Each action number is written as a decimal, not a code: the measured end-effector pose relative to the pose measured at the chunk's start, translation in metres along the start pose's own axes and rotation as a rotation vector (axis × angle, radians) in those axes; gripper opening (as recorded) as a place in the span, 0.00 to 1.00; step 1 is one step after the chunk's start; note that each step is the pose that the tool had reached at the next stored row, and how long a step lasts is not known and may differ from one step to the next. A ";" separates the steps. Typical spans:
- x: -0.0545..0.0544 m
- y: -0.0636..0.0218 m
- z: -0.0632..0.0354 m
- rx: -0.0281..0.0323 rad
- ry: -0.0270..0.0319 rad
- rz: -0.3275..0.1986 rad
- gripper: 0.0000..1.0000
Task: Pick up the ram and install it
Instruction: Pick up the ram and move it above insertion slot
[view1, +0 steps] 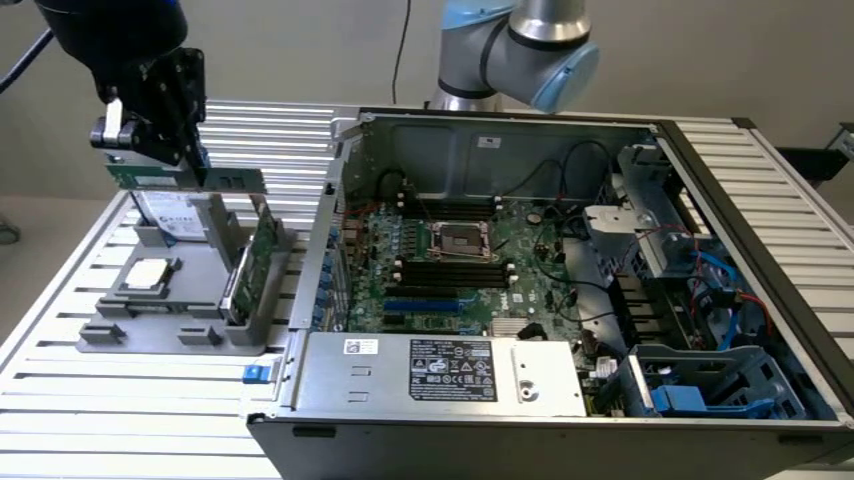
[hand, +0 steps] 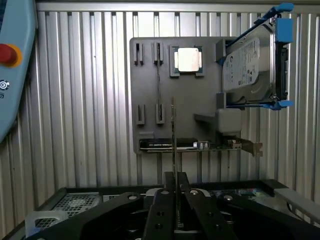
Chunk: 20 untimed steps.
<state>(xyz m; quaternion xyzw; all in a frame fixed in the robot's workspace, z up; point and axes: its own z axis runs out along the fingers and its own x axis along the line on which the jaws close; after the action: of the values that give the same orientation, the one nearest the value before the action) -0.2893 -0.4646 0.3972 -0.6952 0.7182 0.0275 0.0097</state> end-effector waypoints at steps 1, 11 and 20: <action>-0.001 -0.0034 -0.0023 -0.0011 0.0000 0.000 0.14; -0.003 -0.0434 -0.0138 -0.0214 0.0006 0.001 0.14; -0.005 -0.0813 -0.0165 -0.0475 0.0015 0.003 0.14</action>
<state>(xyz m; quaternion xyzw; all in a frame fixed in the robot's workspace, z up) -0.2075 -0.4632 0.4118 -0.6943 0.7183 0.0440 -0.0074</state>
